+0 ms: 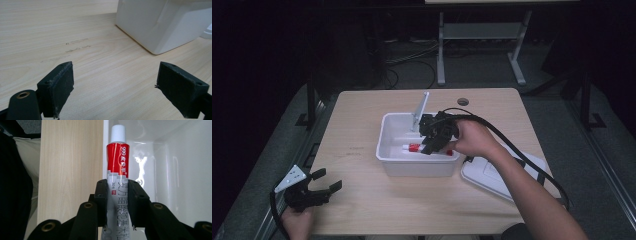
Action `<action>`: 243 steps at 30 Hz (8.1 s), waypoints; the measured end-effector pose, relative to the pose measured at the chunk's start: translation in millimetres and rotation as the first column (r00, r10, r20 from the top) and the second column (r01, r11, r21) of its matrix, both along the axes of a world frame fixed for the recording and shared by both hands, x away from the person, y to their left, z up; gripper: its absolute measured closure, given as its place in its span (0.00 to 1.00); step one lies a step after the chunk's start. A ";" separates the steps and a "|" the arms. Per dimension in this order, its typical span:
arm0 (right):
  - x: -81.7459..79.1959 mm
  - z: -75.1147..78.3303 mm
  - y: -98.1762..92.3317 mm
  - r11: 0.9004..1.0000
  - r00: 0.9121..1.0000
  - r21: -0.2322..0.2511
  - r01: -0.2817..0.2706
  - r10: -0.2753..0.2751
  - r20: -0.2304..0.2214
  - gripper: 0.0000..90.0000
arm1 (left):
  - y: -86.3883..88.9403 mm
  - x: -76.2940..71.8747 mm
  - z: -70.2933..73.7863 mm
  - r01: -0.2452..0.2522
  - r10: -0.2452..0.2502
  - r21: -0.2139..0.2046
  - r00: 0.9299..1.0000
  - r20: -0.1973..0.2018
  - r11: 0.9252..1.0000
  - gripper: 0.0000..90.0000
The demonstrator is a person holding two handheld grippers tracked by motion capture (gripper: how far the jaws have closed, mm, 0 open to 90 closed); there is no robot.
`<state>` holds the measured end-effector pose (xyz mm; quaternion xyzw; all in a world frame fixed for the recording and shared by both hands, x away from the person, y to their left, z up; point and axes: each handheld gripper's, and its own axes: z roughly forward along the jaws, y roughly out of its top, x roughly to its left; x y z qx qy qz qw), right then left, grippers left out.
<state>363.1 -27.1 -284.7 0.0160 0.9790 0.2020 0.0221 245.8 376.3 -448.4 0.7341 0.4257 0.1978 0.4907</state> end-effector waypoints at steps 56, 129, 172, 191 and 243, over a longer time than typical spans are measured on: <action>39.1 -73.4 9.7 0.995 0.992 -0.084 0.053 -0.062 -0.107 0.79 | 2.4 -0.5 -0.6 -0.002 0.002 -0.008 1.000 -0.002 1.000 0.15; 28.8 -3.2 -81.7 0.971 0.971 -0.009 0.238 -0.238 0.003 0.52 | 1.2 -1.0 -0.9 -0.005 0.005 0.002 1.000 -0.007 1.000 0.15; 15.2 -62.2 -198.3 0.896 0.893 0.005 0.444 -0.442 -0.086 0.50 | 0.4 -0.9 -1.4 -0.002 0.002 0.005 1.000 -0.011 1.000 0.15; 14.8 -93.0 -228.8 0.863 0.855 -0.014 0.506 -0.503 -0.127 0.52 | -0.1 0.1 -2.3 0.000 0.000 0.015 1.000 -0.014 1.000 0.15; 8.6 -114.1 -242.7 0.864 0.850 -0.002 0.503 -0.496 -0.179 0.89 | 0.3 -1.3 -1.9 -0.005 0.005 0.015 1.000 -0.013 1.000 0.15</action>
